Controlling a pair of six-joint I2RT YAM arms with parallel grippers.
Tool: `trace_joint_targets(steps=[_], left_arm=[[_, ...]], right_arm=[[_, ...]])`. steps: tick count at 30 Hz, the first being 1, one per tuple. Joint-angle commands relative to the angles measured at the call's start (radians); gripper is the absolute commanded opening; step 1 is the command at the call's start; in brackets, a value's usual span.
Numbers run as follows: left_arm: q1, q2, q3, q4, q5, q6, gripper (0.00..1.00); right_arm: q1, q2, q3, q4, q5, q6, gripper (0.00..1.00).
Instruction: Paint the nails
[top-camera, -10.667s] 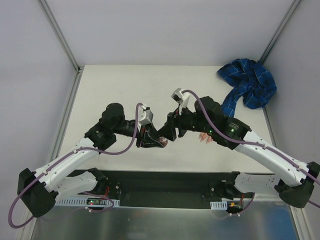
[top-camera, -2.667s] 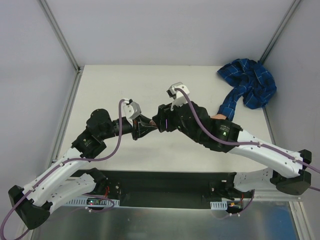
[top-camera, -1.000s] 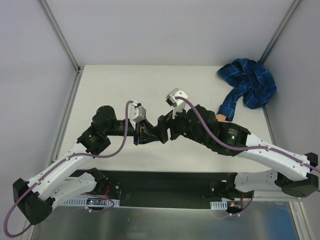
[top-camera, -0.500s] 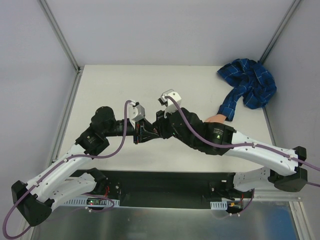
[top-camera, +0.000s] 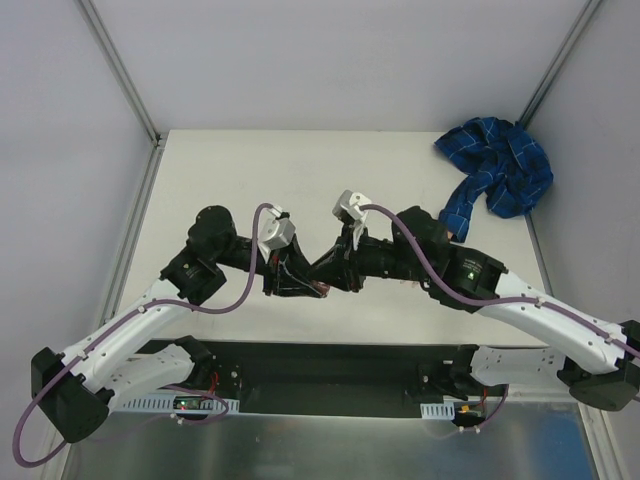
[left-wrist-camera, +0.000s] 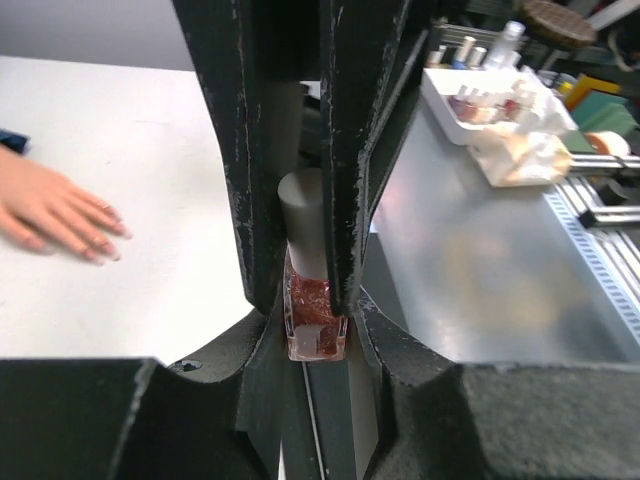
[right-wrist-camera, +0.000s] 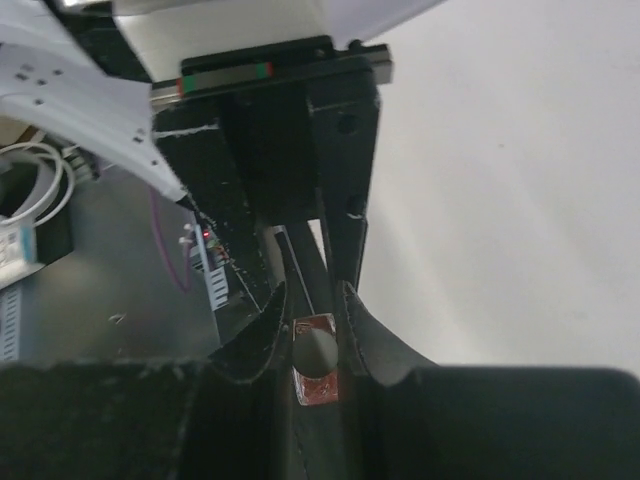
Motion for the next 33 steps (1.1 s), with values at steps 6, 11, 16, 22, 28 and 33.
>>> trace_joint_targets(steps=[6, 11, 16, 22, 28, 33], left_arm=[[-0.036, -0.023, 0.006, 0.137, 0.208, -0.026, 0.0], [-0.036, -0.023, 0.005, 0.131, 0.176, -0.02, 0.0], [-0.034, -0.038, 0.016, 0.054, 0.099, 0.027, 0.0], [-0.034, -0.081, 0.022, -0.075, -0.164, 0.141, 0.0], [-0.036, -0.104, 0.019, -0.096, -0.243, 0.178, 0.0], [-0.034, -0.106, 0.022, -0.112, -0.274, 0.187, 0.0]], right_arm=[[-0.028, -0.033, -0.024, 0.055, -0.172, -0.055, 0.01], [-0.028, -0.038, -0.02, 0.048, -0.098, -0.018, 0.01], [-0.004, -0.007, 0.026, -0.024, -0.001, -0.001, 0.38], [0.092, 0.011, 0.124, -0.134, 0.389, 0.103, 0.68], [0.116, 0.033, 0.21, -0.236, 0.52, 0.177, 0.7], [0.134, 0.04, 0.207, -0.233, 0.511, 0.183, 0.58]])
